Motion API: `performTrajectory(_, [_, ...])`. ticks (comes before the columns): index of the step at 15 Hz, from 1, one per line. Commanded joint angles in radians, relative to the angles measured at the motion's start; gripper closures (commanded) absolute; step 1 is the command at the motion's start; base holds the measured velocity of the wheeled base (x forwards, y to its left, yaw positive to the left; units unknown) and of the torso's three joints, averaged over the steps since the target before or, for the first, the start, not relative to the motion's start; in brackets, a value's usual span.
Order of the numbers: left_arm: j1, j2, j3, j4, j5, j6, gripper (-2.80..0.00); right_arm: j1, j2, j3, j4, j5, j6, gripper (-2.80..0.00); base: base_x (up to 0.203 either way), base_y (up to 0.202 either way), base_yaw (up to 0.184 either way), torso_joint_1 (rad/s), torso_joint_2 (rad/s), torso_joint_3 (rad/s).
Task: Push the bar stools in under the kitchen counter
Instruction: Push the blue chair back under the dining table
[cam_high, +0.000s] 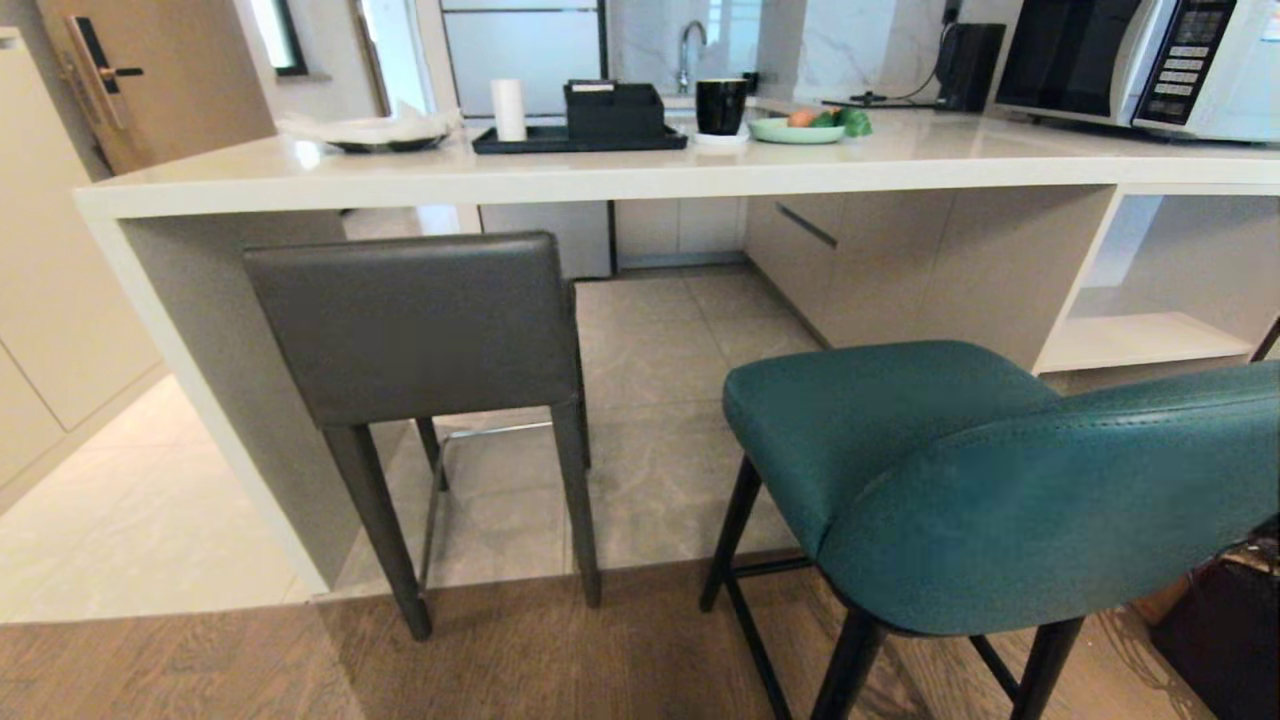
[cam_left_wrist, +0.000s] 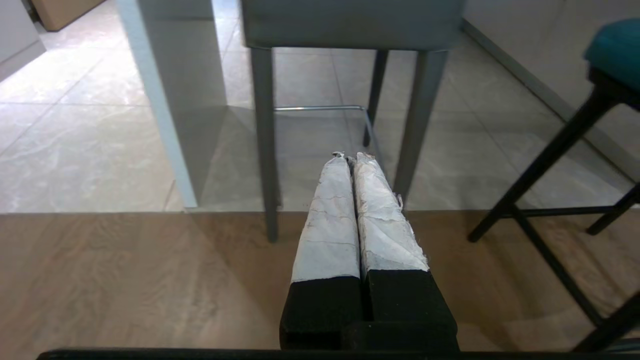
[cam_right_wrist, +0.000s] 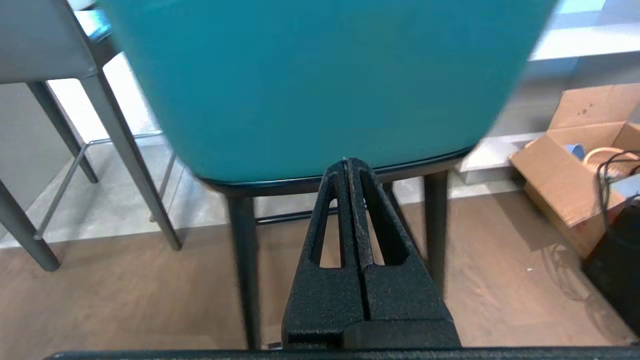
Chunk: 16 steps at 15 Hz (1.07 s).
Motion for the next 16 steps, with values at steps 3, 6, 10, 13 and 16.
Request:
performTrajectory(3, [0.000,0.001,0.002,-0.001,0.000,0.000,0.00,0.000,0.001,0.000,-0.001,0.000,0.000,0.00,0.000,-0.196,0.002,0.000,0.00,0.003])
performTrajectory(6, [0.000,0.001,0.002,-0.001,0.000,0.000,0.00,0.000,0.001,0.000,-0.001,0.000,0.002,0.00,0.000,-0.198,0.001,0.001,0.00,0.001])
performTrajectory(10, [-0.001,0.001,0.002,-0.001,0.000,0.000,0.00,0.000,0.001,0.000,-0.001,0.000,0.015,0.00,0.000,-0.195,0.002,0.000,0.00,0.003])
performTrajectory(13, [-0.001,0.001,0.002,-0.001,0.000,0.000,0.00,0.000,0.001,0.000,-0.001,0.000,0.015,0.00,0.000,-0.193,0.001,0.003,0.00,0.004])
performTrajectory(16, [-0.001,0.001,0.002,-0.001,0.000,0.000,0.00,0.000,0.001,0.000,0.000,-0.001,0.015,0.00,0.000,-0.193,0.002,-0.001,0.00,0.001])
